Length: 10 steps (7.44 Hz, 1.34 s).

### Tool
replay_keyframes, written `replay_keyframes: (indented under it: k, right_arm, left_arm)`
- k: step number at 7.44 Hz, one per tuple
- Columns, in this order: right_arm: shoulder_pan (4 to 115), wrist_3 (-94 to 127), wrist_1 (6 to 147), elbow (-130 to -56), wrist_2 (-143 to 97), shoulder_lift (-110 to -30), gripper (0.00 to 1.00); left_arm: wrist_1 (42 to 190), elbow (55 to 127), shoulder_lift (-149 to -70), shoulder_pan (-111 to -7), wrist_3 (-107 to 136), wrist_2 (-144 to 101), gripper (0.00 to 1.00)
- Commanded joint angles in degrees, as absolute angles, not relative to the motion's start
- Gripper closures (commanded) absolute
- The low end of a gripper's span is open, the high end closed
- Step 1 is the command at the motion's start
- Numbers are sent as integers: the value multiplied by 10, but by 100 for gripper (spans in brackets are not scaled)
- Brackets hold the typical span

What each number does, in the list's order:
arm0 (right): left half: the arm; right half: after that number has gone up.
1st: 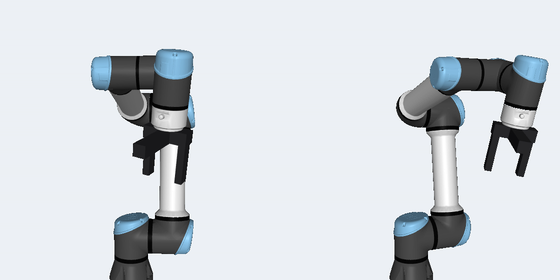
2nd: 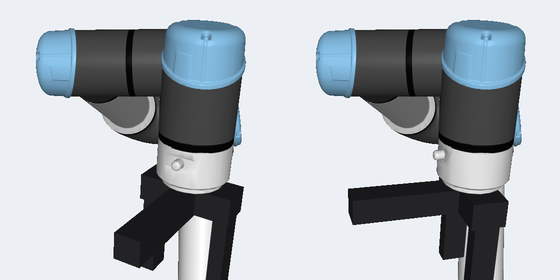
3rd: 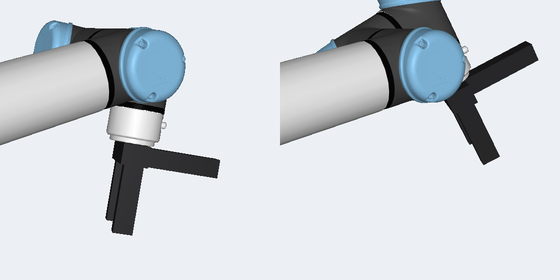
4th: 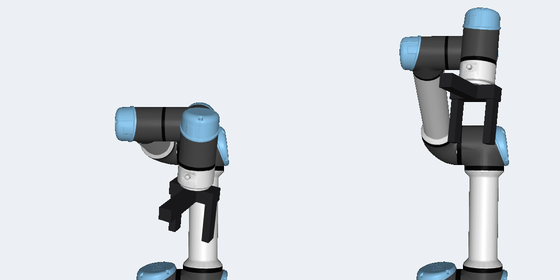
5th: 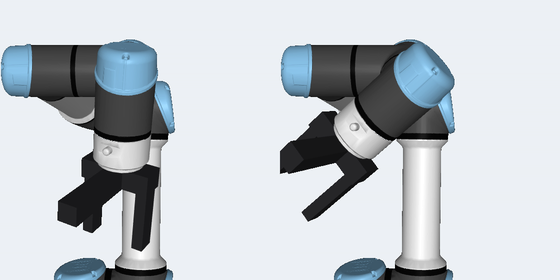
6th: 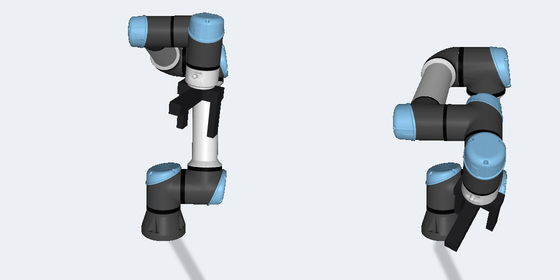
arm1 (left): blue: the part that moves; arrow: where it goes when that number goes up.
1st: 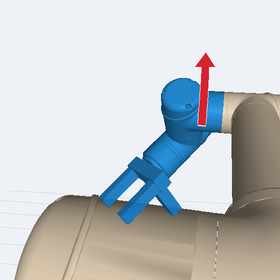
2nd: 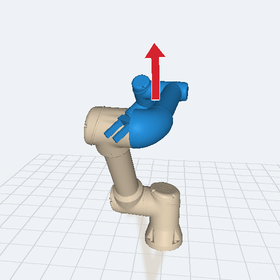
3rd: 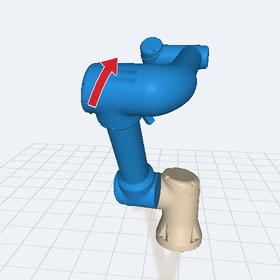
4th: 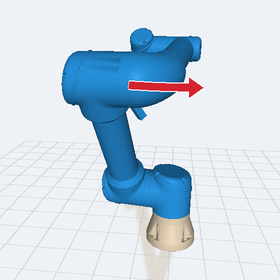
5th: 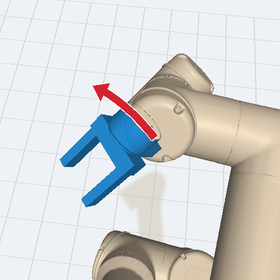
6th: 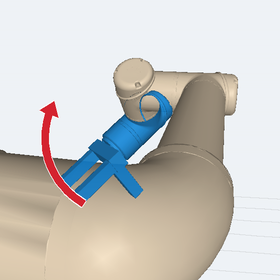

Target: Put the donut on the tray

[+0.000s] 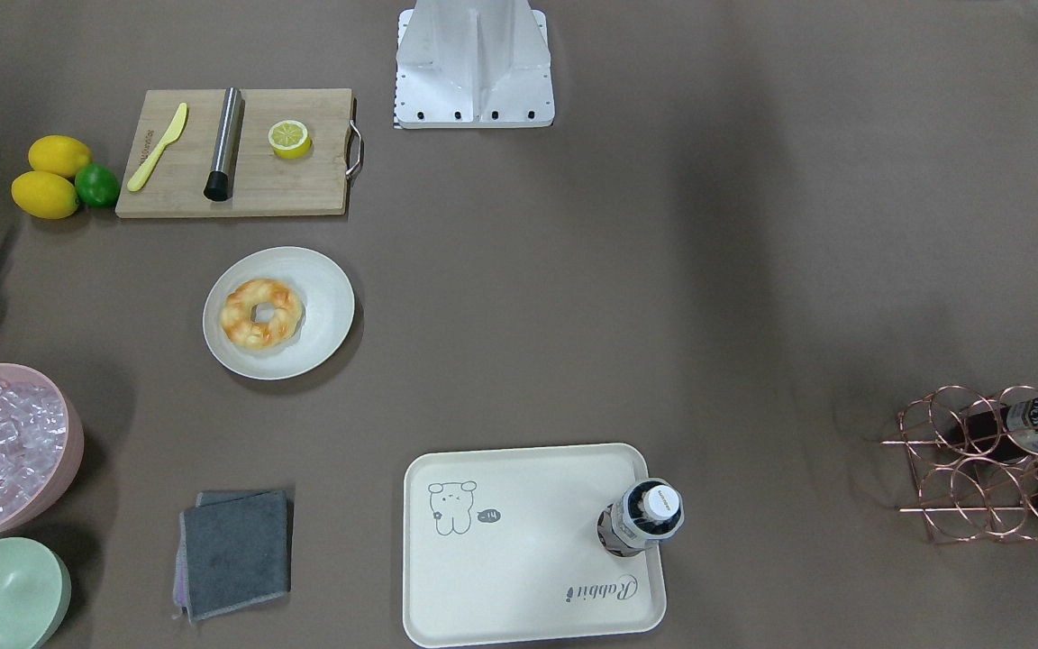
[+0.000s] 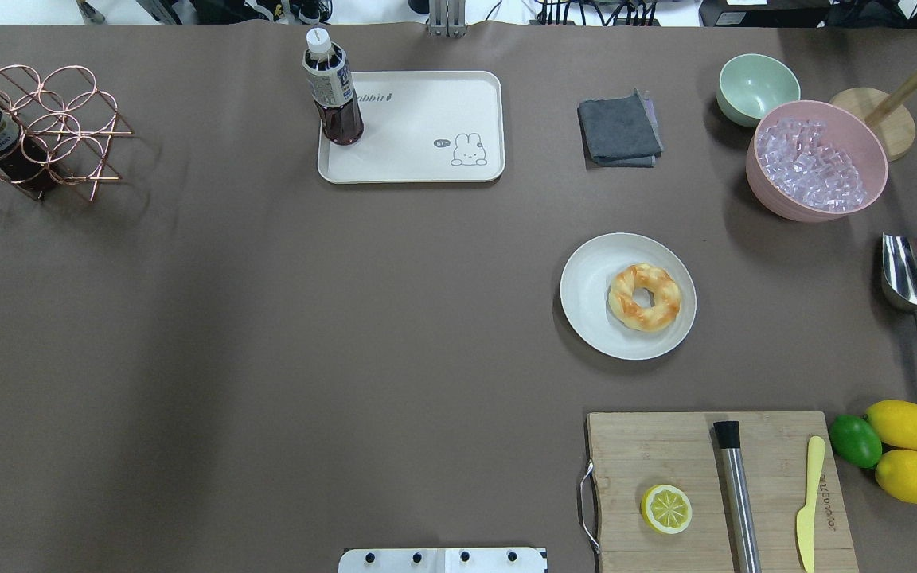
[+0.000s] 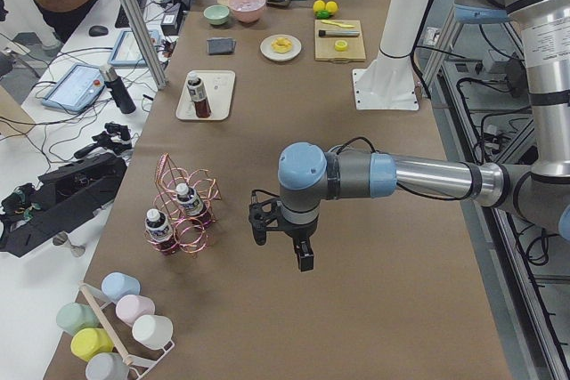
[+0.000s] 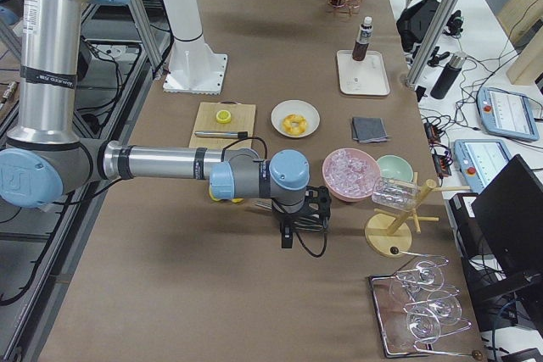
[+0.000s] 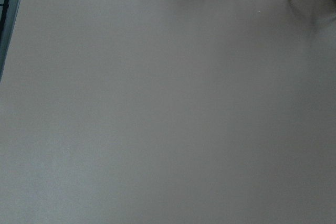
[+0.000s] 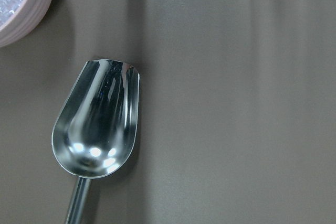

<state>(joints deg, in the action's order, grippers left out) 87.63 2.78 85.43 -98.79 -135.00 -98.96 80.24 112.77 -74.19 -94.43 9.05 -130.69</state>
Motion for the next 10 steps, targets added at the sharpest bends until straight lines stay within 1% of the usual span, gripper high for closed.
replay_keyframes:
  k: [1,10]
  right_arm:
    - [876,27,854,-989,-1350,-990,0]
    - [877,26,853,-989,-1350,-993,0]
  left_arm:
    - [800,1129,-743,-943,89,-1306,2]
    - [799,1125,-736,-958,89,-1306,2]
